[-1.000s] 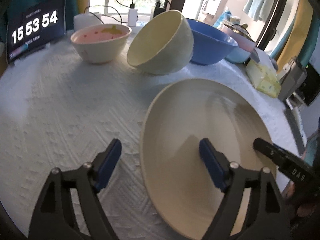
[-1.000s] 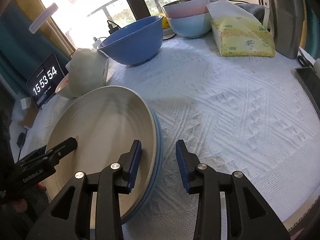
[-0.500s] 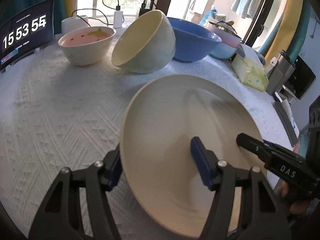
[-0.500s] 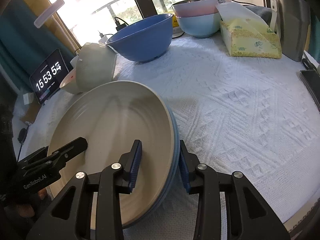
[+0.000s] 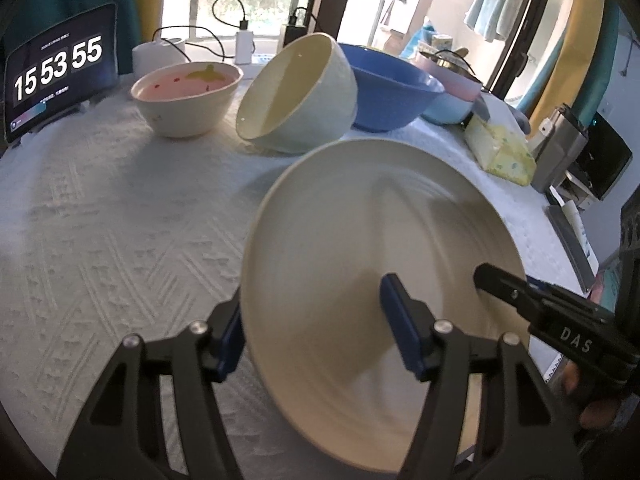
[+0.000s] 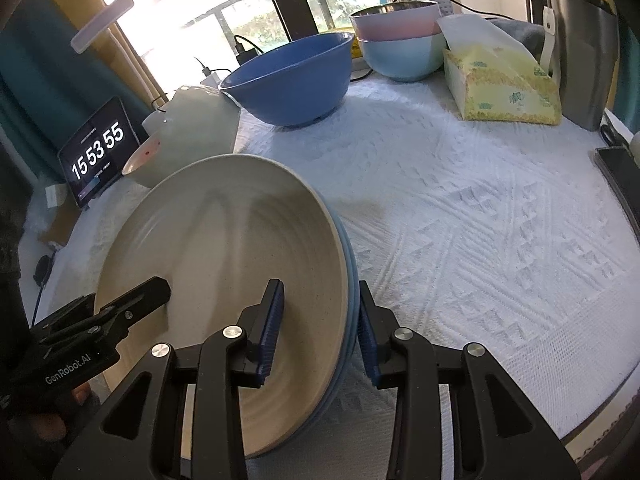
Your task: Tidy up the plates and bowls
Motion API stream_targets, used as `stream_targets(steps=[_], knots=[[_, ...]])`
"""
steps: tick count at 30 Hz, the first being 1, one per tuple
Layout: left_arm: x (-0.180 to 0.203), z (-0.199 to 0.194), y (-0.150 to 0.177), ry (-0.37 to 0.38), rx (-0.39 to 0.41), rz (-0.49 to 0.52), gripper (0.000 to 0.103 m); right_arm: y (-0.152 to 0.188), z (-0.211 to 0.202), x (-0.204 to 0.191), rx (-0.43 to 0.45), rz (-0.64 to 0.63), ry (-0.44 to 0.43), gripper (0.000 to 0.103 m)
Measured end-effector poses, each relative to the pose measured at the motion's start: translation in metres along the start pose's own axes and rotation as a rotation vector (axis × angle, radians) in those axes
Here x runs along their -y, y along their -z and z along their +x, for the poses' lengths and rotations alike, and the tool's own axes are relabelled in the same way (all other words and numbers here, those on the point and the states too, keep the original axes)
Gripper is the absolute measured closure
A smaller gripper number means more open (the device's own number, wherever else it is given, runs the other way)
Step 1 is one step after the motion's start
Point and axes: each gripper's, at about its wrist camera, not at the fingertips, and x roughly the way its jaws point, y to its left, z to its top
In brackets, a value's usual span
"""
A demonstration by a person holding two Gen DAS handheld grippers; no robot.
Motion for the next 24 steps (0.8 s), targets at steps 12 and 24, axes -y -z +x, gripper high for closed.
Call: stream_targets(steps=[12,24], knots=[[-0.026,-0.019,0.000,-0.019,0.040,-0.035,0.040,-0.004,0.002,-0.029,0.008,-0.047,-0.018,0.066],[-0.064,-0.029,-0.002,-0.019,0.072,-0.093,0.040,-0.012,0.009,-0.065,0.008,-0.108,-0.015,0.066]])
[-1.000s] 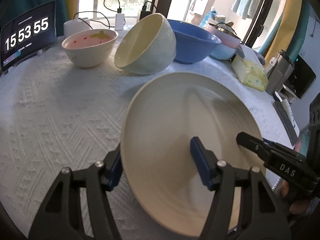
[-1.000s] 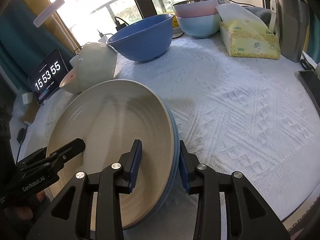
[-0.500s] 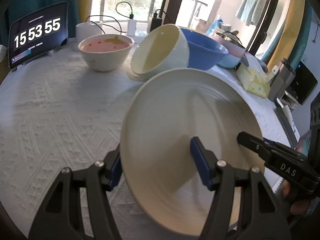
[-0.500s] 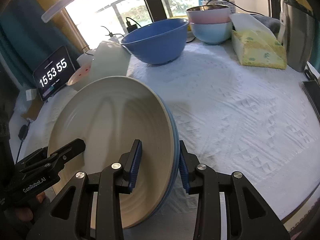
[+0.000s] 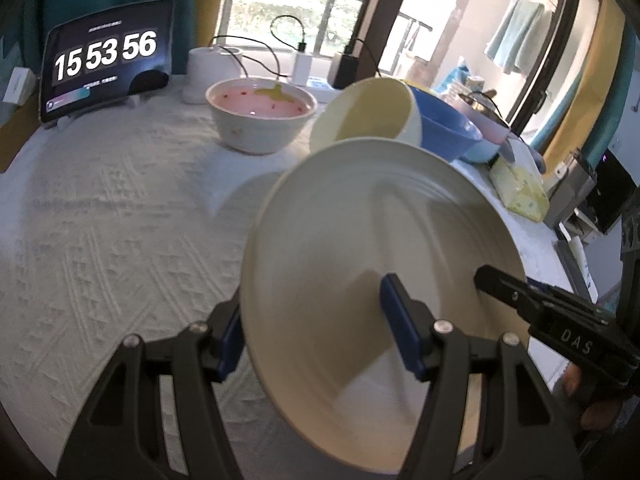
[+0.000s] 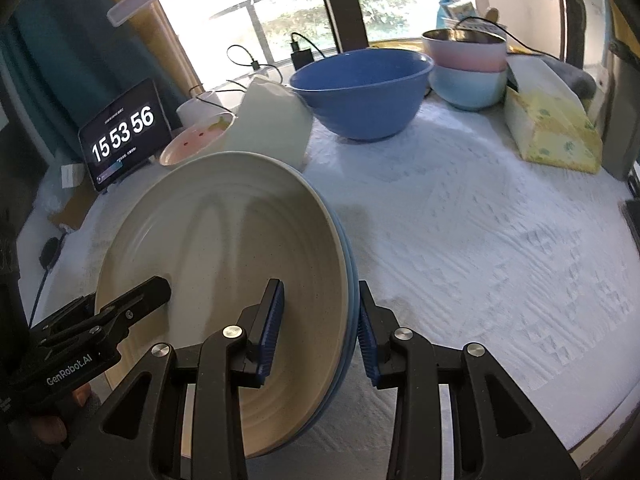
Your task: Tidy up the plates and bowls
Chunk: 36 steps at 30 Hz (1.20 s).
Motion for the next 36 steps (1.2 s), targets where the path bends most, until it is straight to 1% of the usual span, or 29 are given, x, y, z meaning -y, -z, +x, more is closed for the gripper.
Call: stream_targets(steps=[8,15,22,32,36], knots=[[-0.033,-0.005,-0.006,-0.020,0.015,-0.040,0.040,-0.011,0.016,-0.030,-0.017,-0.050,-0.015,0.066],[-0.064,-0.009,-0.010,-0.052,0.038,-0.091,0.039,-0.023,0.032,-0.061,-0.035,-0.102,-0.038,0.066],[-0.086,-0.007,-0.013,-0.078,0.041,-0.130,0.040,-0.032,0.049,-0.087,-0.056,-0.134,-0.053,0.066],[-0.106,0.003,-0.017,-0.114,0.015,-0.156,0.040,-0.037,0.074,-0.103,-0.105,-0.150,-0.069,0.065],[-0.106,0.007,-0.018,-0.142,0.010,-0.134,0.040,-0.035,0.084,-0.104,-0.128,-0.151,-0.068,0.065]])
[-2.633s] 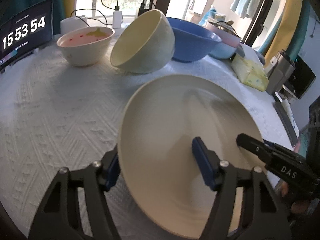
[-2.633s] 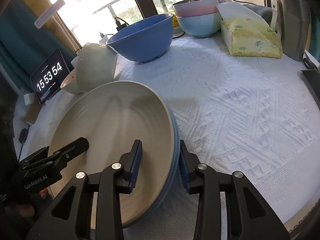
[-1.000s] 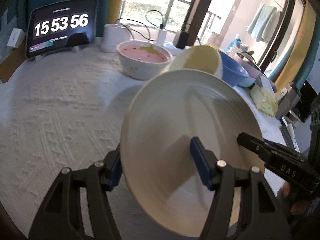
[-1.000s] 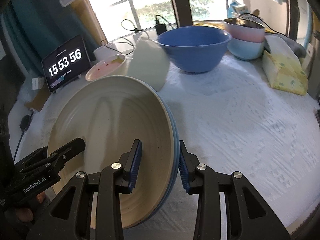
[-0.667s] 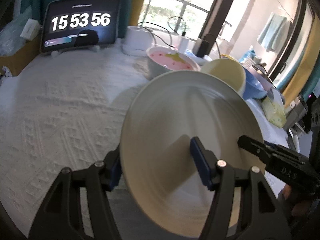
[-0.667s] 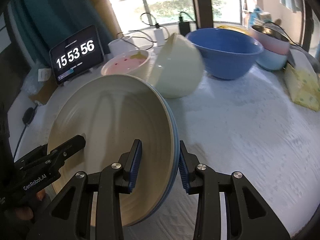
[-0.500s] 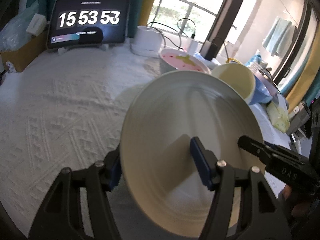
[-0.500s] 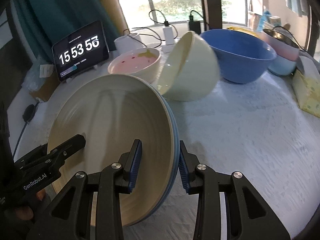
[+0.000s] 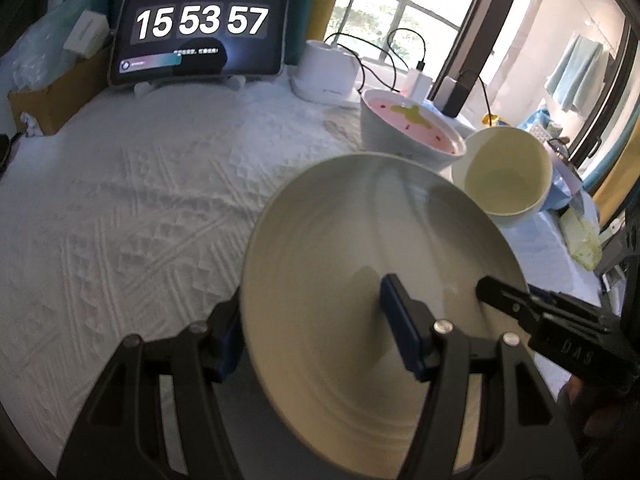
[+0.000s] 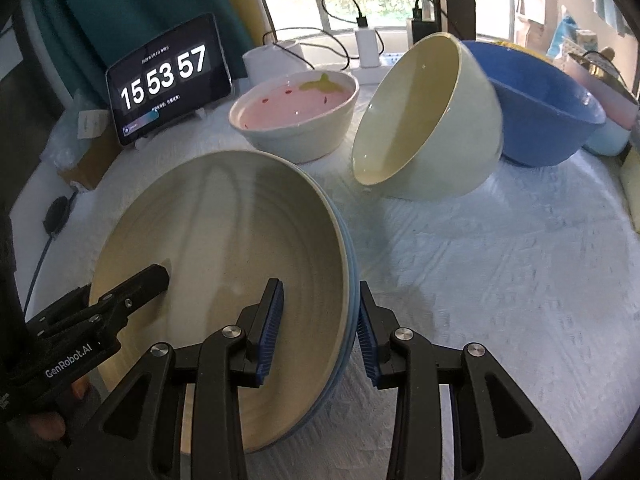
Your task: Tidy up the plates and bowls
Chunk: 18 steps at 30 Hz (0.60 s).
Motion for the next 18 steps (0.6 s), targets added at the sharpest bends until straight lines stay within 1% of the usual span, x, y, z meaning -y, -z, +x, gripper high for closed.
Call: stream_targets(steps=[3,10,16,18], knots=[[0.0041,0.0007,-0.0002,-0.021,0.005,0.018,0.039,0.0014,0.0043,0.0027,-0.012,0.010,0.002,0.063],[0.0074,-0.0001,0.0019,-0.045,0.029,0.053,0.037,0.0032,0.0045,0.0009,-0.005,-0.001,0.009,0.062],[0.0111,-0.0028,0.0013,-0.069,0.021,0.058,0.038,0.0042,0.0030,0.0011,-0.006,0.002,0.004,0.062],[0.0108,-0.0055,0.0020,-0.066,0.024,0.051,0.038,0.0045,0.0014,0.0015,-0.004,0.003,0.003,0.062]])
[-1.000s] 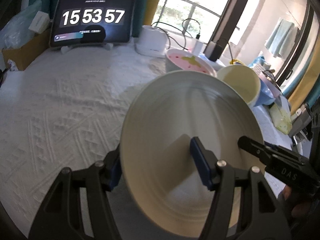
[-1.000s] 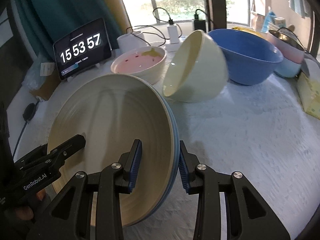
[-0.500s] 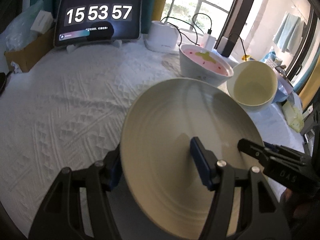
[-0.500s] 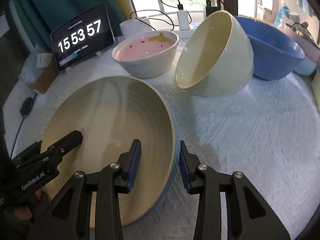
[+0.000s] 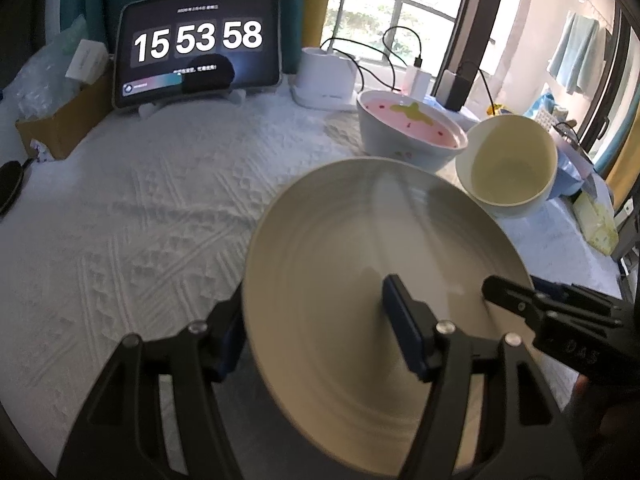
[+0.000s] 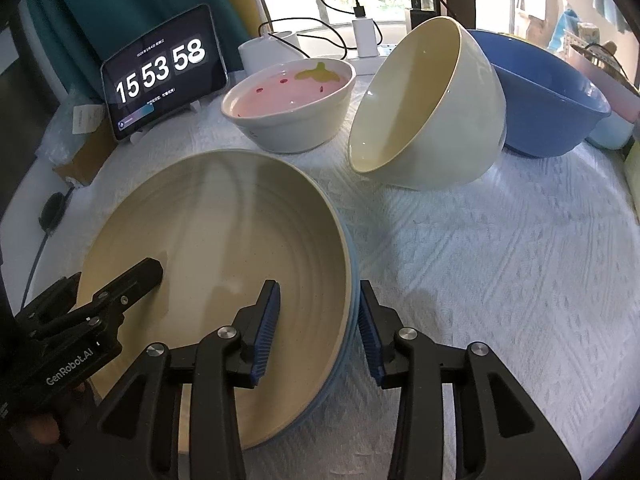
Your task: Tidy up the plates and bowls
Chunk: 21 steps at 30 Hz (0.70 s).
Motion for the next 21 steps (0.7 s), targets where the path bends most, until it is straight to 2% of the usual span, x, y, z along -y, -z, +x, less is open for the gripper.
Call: stream_targets(steps=[4,9,12,17,21], knots=[[0.000,-0.007,0.001,-0.009,0.019,0.003,0.038,0.000,-0.005,0.001,0.011,0.003,-0.006,0.062],[-0.008,-0.015,0.001,-0.063,0.054,-0.020,0.038,0.002,-0.012,0.002,0.025,0.005,-0.011,0.061],[-0.015,-0.009,0.004,-0.105,0.032,-0.027,0.037,0.004,-0.016,0.002,0.030,0.005,-0.009,0.061],[-0.013,-0.006,0.008,-0.098,0.051,0.013,0.037,0.006,-0.022,0.004,0.037,0.009,-0.004,0.061],[-0.011,0.000,0.008,-0.077,0.030,0.015,0.037,0.007,-0.026,0.005,0.046,0.017,0.001,0.061]])
